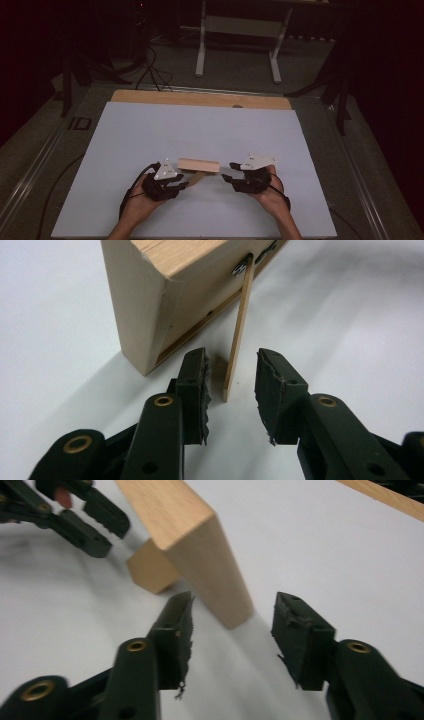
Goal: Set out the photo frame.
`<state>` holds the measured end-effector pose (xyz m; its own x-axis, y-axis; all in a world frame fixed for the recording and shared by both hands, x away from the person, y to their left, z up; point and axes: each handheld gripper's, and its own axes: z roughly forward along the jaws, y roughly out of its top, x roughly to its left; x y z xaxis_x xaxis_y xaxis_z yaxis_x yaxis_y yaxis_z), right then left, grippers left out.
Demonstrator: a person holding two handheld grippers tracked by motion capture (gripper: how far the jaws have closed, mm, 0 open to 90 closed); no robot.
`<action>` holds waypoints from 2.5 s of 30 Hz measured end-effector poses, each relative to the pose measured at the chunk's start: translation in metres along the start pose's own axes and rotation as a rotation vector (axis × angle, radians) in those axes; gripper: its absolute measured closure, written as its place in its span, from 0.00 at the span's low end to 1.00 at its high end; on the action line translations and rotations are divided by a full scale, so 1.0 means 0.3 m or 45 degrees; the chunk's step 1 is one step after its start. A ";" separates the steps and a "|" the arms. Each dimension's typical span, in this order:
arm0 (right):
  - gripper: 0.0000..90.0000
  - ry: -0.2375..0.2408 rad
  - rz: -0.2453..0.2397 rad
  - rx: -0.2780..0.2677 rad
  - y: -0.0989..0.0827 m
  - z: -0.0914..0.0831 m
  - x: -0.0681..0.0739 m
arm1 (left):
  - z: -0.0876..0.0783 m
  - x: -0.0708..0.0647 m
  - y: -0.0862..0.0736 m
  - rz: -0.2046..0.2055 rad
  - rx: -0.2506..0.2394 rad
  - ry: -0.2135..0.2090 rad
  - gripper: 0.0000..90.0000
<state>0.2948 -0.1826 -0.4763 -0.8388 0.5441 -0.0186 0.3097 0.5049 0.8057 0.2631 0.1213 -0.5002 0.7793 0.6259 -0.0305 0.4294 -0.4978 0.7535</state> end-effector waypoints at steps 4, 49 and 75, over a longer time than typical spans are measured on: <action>0.67 -0.030 0.022 -0.009 -0.003 0.003 -0.012 | 0.000 -0.003 0.001 -0.002 -0.002 0.005 0.74; 1.00 -0.035 0.188 -0.100 0.067 0.138 -0.033 | 0.035 -0.026 0.048 0.031 -0.048 0.175 0.99; 1.00 -0.037 0.154 -0.088 0.063 0.127 -0.022 | 0.032 -0.042 0.085 0.025 -0.074 0.178 0.99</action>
<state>0.3231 -0.1511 -0.4834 -0.7835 0.6180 0.0648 0.3754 0.3878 0.8418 0.2687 0.0950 -0.4869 0.7143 0.6959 0.0737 0.3842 -0.4781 0.7898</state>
